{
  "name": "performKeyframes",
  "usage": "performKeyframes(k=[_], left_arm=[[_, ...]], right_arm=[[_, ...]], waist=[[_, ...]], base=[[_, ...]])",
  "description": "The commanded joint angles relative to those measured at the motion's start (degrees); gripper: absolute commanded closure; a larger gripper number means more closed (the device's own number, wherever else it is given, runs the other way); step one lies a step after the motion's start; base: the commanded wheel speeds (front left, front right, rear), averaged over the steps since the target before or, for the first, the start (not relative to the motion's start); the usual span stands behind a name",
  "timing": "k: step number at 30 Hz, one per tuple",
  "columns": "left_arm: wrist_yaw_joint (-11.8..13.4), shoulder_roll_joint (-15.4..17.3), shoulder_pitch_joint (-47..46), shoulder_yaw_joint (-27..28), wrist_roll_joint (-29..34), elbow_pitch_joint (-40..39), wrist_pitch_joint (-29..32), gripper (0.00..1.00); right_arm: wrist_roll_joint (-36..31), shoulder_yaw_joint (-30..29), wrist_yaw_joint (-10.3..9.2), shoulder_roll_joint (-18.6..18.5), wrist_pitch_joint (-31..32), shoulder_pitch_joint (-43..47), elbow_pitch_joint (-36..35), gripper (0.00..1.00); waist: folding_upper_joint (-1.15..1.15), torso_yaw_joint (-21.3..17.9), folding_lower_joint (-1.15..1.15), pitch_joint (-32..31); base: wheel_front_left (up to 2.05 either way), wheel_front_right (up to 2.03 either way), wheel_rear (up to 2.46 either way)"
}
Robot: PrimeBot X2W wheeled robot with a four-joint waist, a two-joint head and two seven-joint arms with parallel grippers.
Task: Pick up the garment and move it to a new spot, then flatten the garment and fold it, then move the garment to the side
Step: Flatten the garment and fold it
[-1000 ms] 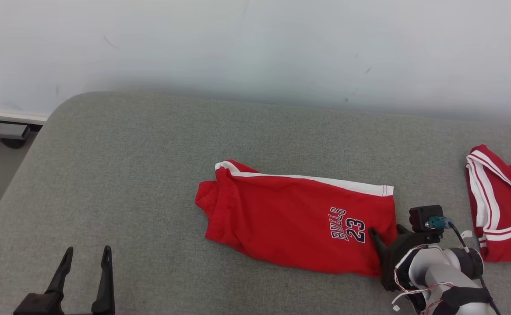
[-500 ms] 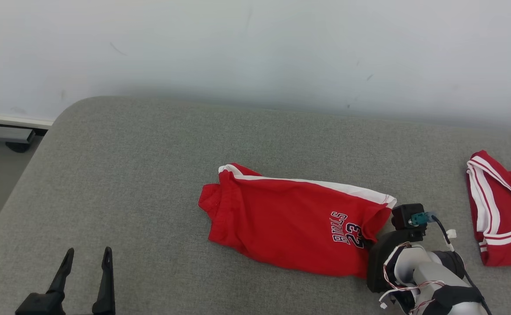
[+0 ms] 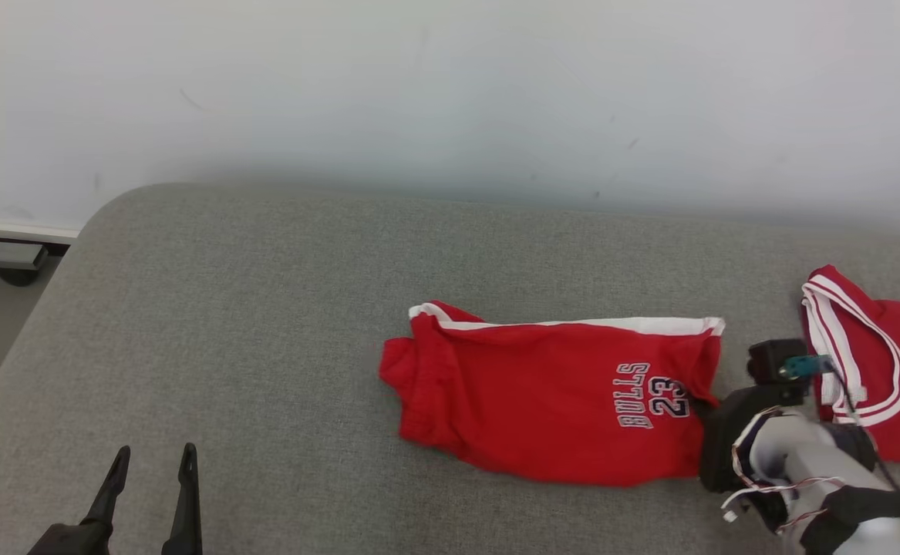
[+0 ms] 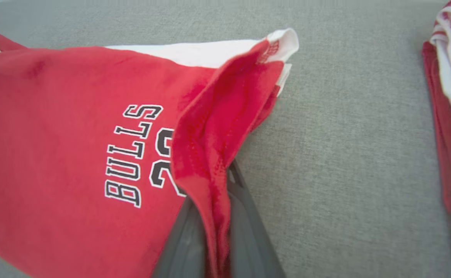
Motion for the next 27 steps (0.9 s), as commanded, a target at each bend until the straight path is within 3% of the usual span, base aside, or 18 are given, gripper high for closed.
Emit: performKeyframes(k=[1,8,15,20,27], left_arm=[[0.1,0.48,0.45,0.07,-0.22,-0.04,-0.27,0.0],[0.27,0.02,0.51,-0.45,-0.69,0.04,-0.54,0.0],[0.0,-0.39,-0.53,-1.1,-1.12,0.51,-1.03,0.0],[-0.26,-0.9,-1.1,-2.0,-1.21,1.2,-1.44,0.0],[-1.0,-1.27,-2.44,-2.98,-1.57,3.15,-2.12,0.0]], right_arm=[[1.09,0.33,-0.05,-1.33,0.16,-0.64,-0.67,1.0],[4.84,2.88,-0.05,-4.84,1.54,-1.34,-5.09,1.0],[18.17,5.37,-0.05,-7.49,9.2,-0.32,-18.52,1.0],[25.11,7.07,-0.05,-8.17,11.95,-0.17,-25.8,1.0],[29.93,10.08,-0.05,-6.65,13.35,-1.05,-29.98,1.0]], waist=[[0.0,-0.21,0.0,0.02],[0.0,-0.84,0.0,0.16],[0.0,-0.91,0.0,0.43],[0.0,0.04,0.0,0.2],[0.0,2.64,0.0,0.34]], base=[[0.0,0.0,0.0],[0.0,0.0,0.0],[0.0,0.0,0.0],[0.0,0.0,0.0],[0.0,0.0,0.0]])
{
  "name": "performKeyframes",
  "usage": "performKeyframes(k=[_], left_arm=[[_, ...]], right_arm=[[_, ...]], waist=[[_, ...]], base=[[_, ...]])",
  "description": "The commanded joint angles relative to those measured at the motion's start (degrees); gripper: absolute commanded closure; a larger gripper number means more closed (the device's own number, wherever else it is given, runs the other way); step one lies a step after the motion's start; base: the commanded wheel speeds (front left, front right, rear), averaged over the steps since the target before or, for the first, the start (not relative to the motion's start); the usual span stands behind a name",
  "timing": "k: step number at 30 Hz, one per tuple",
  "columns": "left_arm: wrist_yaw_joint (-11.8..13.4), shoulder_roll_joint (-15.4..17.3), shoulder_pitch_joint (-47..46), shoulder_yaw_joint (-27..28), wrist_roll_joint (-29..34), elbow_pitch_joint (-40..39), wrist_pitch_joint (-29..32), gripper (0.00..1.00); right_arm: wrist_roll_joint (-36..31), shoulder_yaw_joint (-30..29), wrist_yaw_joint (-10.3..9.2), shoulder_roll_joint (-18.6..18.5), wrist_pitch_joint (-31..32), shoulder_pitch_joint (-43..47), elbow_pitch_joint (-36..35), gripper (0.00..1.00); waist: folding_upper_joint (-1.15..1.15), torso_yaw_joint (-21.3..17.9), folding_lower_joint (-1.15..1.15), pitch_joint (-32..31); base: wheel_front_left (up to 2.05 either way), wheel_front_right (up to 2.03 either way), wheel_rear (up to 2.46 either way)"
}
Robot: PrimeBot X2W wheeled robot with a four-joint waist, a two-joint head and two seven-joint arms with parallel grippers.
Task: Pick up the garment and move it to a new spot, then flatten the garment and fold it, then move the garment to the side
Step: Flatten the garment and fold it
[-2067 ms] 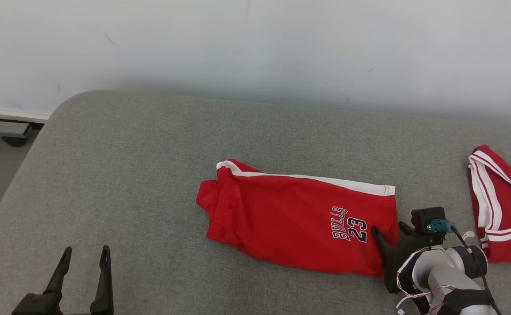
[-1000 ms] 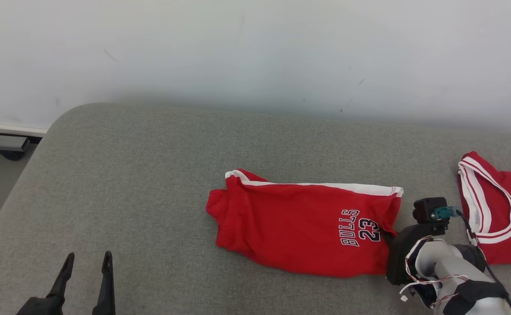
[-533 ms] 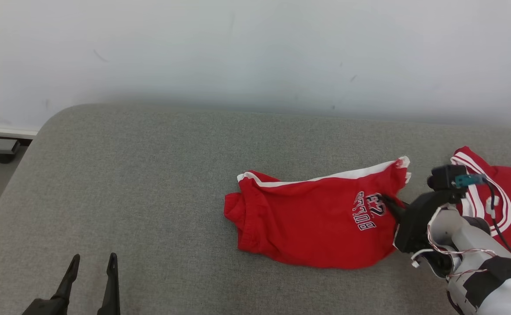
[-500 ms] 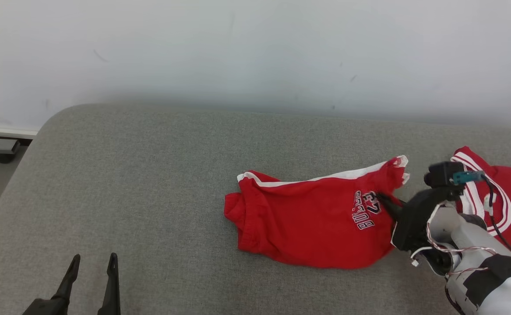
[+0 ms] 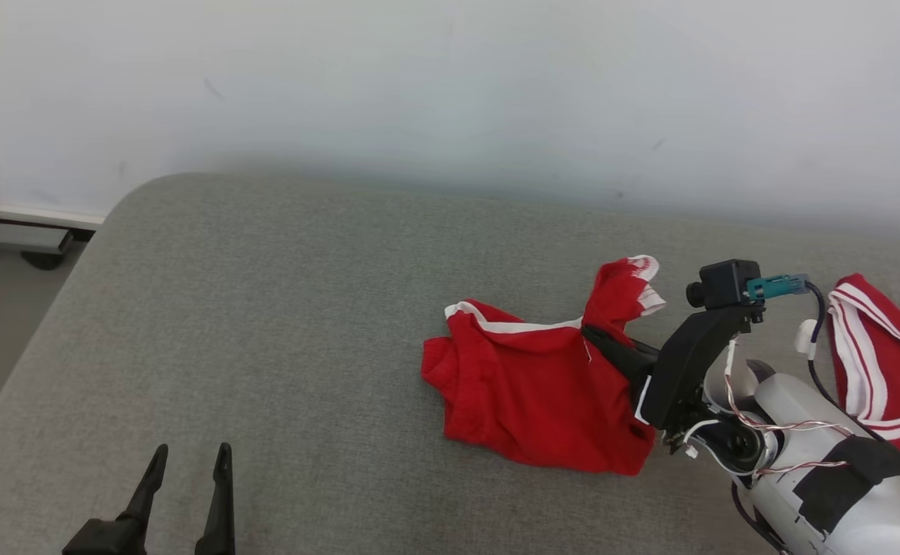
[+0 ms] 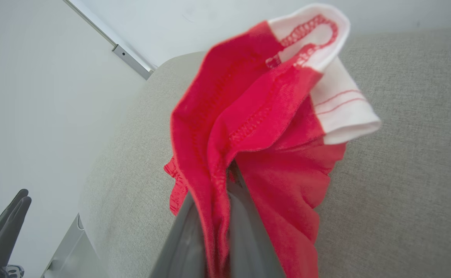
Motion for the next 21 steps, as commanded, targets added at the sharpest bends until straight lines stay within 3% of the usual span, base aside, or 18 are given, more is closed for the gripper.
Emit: performKeyframes(k=[1,21], left_arm=[[-0.33,0.13,-1.03,0.03,-0.37,0.85,-0.57,0.0],[-2.03,-2.94,-5.66,-3.92,0.08,6.34,-2.4,0.0]], right_arm=[[0.49,0.61,-0.04,0.26,-0.14,-0.59,0.05,1.0],[1.23,5.05,-0.04,8.6,-5.95,-7.68,16.58,1.0]], waist=[[0.0,1.36,0.0,0.05],[0.0,9.83,0.0,2.16]], base=[[0.0,0.0,0.0],[0.0,0.0,0.0]])
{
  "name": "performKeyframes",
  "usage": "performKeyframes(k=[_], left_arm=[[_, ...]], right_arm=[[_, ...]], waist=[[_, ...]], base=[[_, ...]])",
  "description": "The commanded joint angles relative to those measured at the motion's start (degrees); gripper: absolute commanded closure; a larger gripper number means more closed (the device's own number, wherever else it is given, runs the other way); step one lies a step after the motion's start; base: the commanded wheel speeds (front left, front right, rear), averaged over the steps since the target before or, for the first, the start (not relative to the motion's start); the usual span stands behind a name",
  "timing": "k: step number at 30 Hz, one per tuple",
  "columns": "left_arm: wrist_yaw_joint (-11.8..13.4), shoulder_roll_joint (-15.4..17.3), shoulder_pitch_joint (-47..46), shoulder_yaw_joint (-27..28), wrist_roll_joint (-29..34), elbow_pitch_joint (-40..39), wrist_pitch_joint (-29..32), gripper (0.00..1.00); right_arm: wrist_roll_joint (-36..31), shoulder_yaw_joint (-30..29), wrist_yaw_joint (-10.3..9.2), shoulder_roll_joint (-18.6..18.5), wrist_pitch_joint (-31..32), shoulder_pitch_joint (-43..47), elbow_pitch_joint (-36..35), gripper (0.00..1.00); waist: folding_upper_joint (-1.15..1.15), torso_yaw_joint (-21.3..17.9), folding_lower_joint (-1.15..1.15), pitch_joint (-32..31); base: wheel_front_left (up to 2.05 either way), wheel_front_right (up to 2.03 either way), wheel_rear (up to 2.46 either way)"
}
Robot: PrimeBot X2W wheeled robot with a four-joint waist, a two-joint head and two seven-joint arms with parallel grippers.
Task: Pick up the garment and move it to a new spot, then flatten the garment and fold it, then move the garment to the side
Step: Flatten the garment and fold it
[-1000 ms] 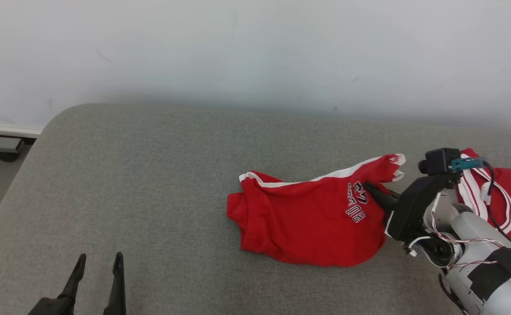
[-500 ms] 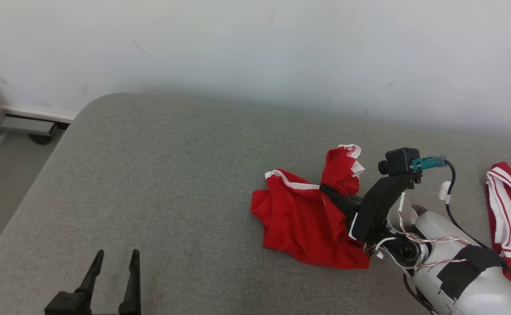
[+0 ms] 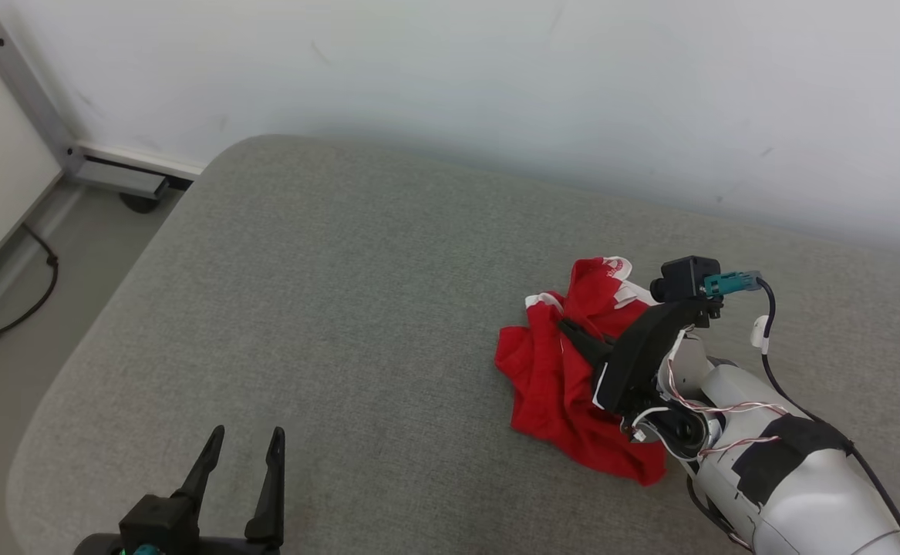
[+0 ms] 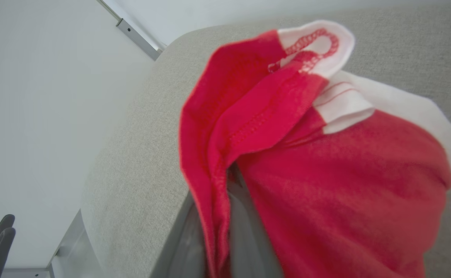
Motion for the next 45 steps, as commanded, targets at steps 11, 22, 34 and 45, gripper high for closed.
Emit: performKeyframes(k=[11,22,34,45], left_arm=[[-0.67,-0.25,-2.11,0.27,-0.13,2.33,-0.74,0.0],[-0.87,0.51,-1.07,1.17,0.52,1.68,-0.82,0.0],[-0.02,1.33,1.05,1.74,1.08,0.35,-0.82,0.0],[0.89,2.92,3.09,2.07,1.24,-1.52,-0.83,0.0]], right_arm=[[1.22,2.19,-0.04,1.01,-2.36,-2.26,4.44,0.0],[2.62,4.09,-0.04,-3.6,-8.12,0.23,-3.04,0.0],[0.81,6.14,-0.04,-12.13,-17.44,5.43,-10.55,0.0],[-6.32,4.25,-0.04,-15.62,-24.18,9.8,-14.75,0.0]], waist=[[0.0,1.5,0.0,1.04],[0.0,-1.32,0.0,-0.08],[0.0,-4.96,0.0,-1.91],[0.0,-9.46,0.0,-3.9]], base=[[0.0,0.0,0.0],[0.0,0.0,0.0],[0.0,0.0,0.0],[0.0,0.0,0.0]])
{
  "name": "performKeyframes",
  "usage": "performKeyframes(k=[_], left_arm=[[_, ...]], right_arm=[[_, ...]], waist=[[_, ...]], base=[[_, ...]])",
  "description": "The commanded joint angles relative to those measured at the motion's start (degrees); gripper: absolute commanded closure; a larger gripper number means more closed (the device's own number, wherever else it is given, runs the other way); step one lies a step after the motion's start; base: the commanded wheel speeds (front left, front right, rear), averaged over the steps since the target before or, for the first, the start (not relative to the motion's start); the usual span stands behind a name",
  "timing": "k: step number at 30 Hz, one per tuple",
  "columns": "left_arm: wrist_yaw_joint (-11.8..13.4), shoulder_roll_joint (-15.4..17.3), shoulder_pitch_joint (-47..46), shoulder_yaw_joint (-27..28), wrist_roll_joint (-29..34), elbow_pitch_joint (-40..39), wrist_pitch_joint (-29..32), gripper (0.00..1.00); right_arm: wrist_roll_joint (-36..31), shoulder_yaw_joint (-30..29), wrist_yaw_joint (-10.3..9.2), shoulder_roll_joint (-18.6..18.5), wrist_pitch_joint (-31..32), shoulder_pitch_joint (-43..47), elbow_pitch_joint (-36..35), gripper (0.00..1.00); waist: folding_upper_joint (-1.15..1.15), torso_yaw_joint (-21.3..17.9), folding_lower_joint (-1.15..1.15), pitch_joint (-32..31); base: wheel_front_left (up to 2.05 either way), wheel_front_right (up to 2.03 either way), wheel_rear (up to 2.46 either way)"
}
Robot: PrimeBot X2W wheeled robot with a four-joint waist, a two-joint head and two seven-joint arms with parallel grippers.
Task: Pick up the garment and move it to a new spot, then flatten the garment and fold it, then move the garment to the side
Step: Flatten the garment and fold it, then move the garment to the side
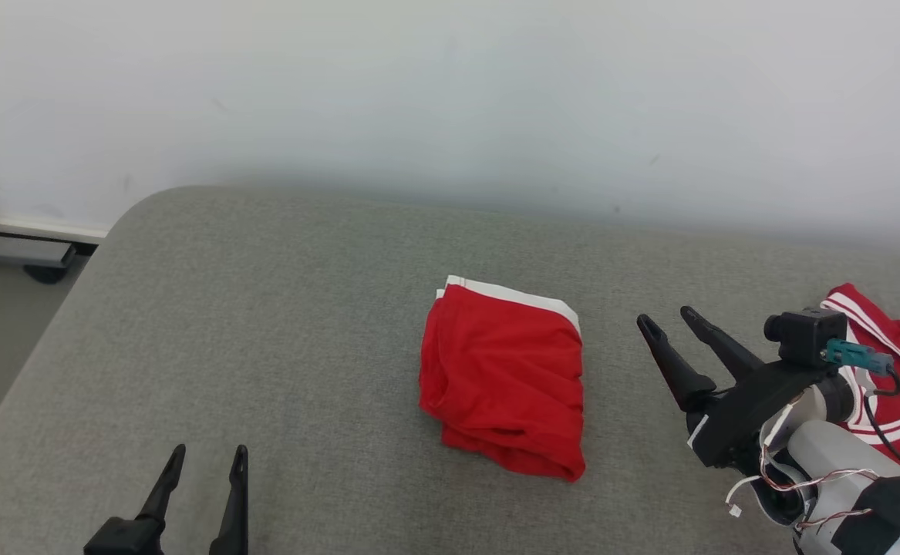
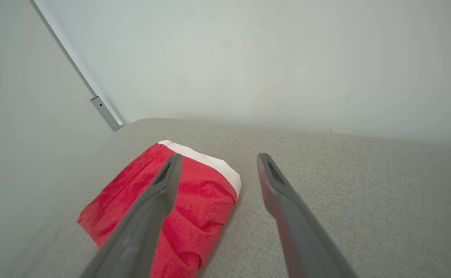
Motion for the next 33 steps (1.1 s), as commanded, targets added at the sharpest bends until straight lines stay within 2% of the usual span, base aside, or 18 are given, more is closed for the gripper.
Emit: performKeyframes(k=[1,3,9,15,22,30,33], left_arm=[[0.08,0.36,0.43,0.14,0.49,-0.27,-0.3,0.0],[0.58,0.74,0.81,0.45,0.37,-0.8,-0.21,0.0],[1.66,1.57,1.81,1.15,0.03,-2.91,0.51,0.0],[2.64,1.99,2.71,1.43,-0.17,-4.93,1.09,0.0],[3.42,2.54,3.18,2.09,-0.71,-5.86,0.93,0.0],[4.62,2.74,3.83,2.26,-0.65,-7.44,1.38,0.0],[4.93,2.72,3.65,2.0,-0.63,-8.07,1.64,0.0]], right_arm=[[-0.83,-0.54,-0.04,-0.67,-0.48,0.66,-0.08,0.0],[-4.97,-4.54,-0.04,-1.09,-0.53,1.3,-1.56,0.0],[-17.92,-19.04,-0.04,1.43,-0.41,8.9,-7.72,0.0],[-27.19,-30.34,-0.04,5.54,-0.42,16.66,-11.62,0.0],[-33.29,-36.7,-0.04,9.2,-0.43,22.36,-14.61,0.0],[-36.27,-39.04,-0.04,11.25,0.1,23.71,-15.81,0.0],[-36.02,-38.3,-0.04,11.96,2.23,23.8,-15.29,0.0]], waist=[[0.0,-1.42,0.01,-0.84],[0.0,-2.6,0.01,-1.01],[0.0,-5.67,0.01,-0.84],[0.0,-7.75,0.01,-0.59],[0.0,-8.72,0.01,-0.33],[0.0,-8.47,0.01,-0.02],[0.0,-8.1,0.01,0.21]], base=[[0.0,0.0,0.0],[0.0,0.0,0.0],[0.0,0.0,0.0],[0.0,0.0,0.0],[0.0,0.0,0.0],[0.0,0.0,0.0],[0.0,0.0,0.0]])
